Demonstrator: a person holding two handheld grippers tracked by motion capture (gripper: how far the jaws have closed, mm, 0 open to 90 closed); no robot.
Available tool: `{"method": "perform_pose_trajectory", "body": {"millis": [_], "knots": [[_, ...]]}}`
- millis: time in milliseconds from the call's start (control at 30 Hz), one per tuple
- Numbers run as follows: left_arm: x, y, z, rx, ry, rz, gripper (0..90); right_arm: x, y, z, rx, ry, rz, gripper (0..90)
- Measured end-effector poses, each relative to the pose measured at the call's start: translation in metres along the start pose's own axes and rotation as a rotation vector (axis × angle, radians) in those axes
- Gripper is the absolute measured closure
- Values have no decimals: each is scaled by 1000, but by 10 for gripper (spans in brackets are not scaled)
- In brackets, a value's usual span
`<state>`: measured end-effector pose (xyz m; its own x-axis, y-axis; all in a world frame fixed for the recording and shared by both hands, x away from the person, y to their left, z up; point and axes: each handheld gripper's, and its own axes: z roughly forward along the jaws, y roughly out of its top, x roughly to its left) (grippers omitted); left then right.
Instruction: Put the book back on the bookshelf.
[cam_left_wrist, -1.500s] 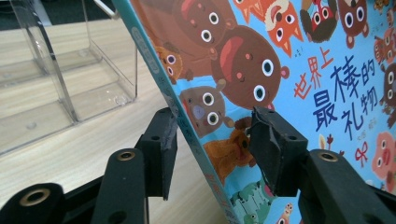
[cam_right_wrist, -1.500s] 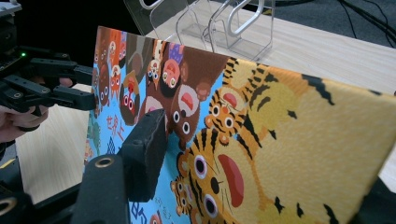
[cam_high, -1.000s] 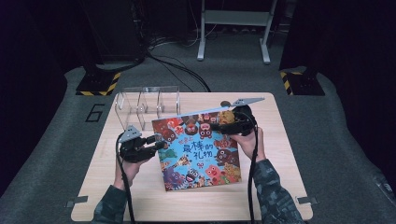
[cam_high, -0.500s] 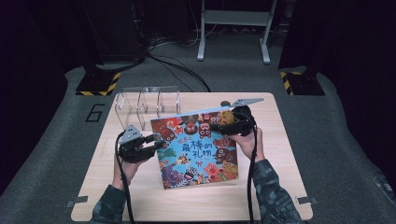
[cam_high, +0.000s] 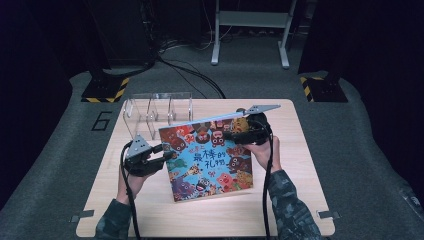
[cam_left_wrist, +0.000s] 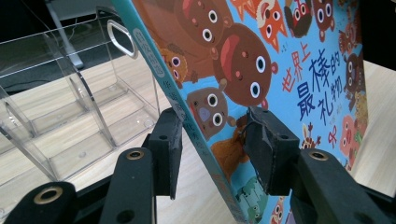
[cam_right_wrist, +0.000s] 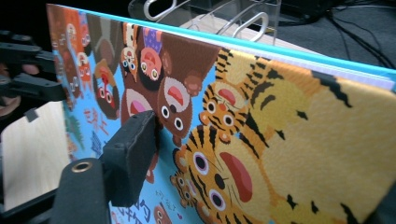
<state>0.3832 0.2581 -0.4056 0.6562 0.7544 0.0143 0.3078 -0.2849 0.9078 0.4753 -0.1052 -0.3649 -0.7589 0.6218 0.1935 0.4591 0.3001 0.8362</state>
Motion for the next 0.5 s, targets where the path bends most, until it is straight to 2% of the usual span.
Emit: {"method": "perform_pose_trajectory", "body": {"millis": [200,333,367,400,500], "knots": [[-1,-1,-1,-1,23,10,566,2,2,2,-2,-8,-13,282],[-1,0,-4,-2,31,30,565,6,5,5,22,-68,-39,263],[-1,0,-4,-1,31,35,565,7,5,5,23,-71,-31,262],[-1,0,-5,-1,31,34,565,6,6,6,19,-66,-45,262],[-1,-1,-5,3,44,42,563,7,6,7,20,-69,-48,262]]}}
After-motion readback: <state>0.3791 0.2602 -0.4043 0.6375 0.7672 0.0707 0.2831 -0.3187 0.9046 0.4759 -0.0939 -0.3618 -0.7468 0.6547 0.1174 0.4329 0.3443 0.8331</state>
